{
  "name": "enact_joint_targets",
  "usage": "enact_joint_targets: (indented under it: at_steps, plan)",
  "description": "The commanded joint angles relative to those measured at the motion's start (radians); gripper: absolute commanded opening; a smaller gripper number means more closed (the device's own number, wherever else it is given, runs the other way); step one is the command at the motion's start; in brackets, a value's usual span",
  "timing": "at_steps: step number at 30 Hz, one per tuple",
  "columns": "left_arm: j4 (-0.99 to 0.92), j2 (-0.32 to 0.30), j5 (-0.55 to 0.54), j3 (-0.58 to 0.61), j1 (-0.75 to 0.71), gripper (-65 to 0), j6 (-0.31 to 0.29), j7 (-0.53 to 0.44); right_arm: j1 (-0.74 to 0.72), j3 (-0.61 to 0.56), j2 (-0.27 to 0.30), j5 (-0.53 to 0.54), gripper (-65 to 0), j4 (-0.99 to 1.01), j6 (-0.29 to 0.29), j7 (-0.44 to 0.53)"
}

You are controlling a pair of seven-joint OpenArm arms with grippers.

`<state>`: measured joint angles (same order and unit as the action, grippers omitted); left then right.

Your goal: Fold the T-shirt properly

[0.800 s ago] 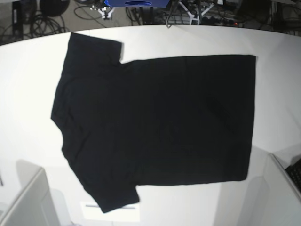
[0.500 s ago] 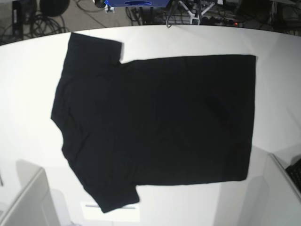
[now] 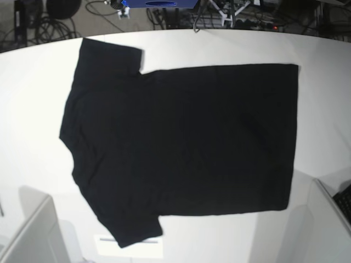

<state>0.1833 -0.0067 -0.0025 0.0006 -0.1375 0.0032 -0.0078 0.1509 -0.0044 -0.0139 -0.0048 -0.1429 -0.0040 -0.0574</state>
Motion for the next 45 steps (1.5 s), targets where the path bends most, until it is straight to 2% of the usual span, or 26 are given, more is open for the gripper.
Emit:
enact_joint_targets:
  at_steps: [1, 8, 13, 24, 29, 33, 37, 42, 45]
  plan:
    - [-0.001, -0.002, -0.003, -0.001, -0.009, -65.0, 0.002, 0.001, 0.006, -0.001, 0.004, -0.017, -65.0, -0.002, -0.003, -0.005]
    - [-0.008, -0.008, -0.003, -0.001, -0.011, -65.0, 0.002, 0.001, 0.008, 0.007, -0.002, -0.261, -65.0, -0.005, -0.003, -0.005]
    - [-0.008, -0.029, -0.003, -0.001, -0.011, -65.0, 0.002, 0.007, 0.008, 0.01, 0.001, -0.258, -65.0, -0.005, -0.004, -0.008]
    - [0.002, -0.025, 0.009, 0.012, -0.055, -65.0, 0.002, 0.002, 0.051, 0.014, -0.019, -0.257, -65.0, -0.005, -0.004, -0.006]
    - [0.034, -0.04, 0.009, 0.012, -0.104, -65.0, 0.002, 0.002, 0.114, 0.165, -0.018, -0.26, -65.0, -0.051, -0.001, -0.009]
    - [0.235, -0.077, 0.009, 0.012, -0.255, -65.0, 0.002, 0.01, 0.25, 0.172, -0.018, -0.26, -65.0, -0.234, -0.001, -0.051]
    - [0.48, -0.12, -0.001, 0.012, -0.428, -65.0, 0.002, 0.012, 0.431, 0.179, -0.025, -0.258, -65.0, -0.536, -0.001, -0.106]
    - [0.727, -0.164, -0.004, -0.001, -0.614, -65.0, 0.002, 0.012, 0.629, 0.18, -0.05, -0.257, -65.0, -0.95, -0.001, -0.258]
    - [0.878, -0.189, -0.004, -0.001, -0.71, -65.0, 0.002, 0.012, 0.718, 0.18, -0.064, -0.257, -65.0, -1.154, -0.001, -0.309]
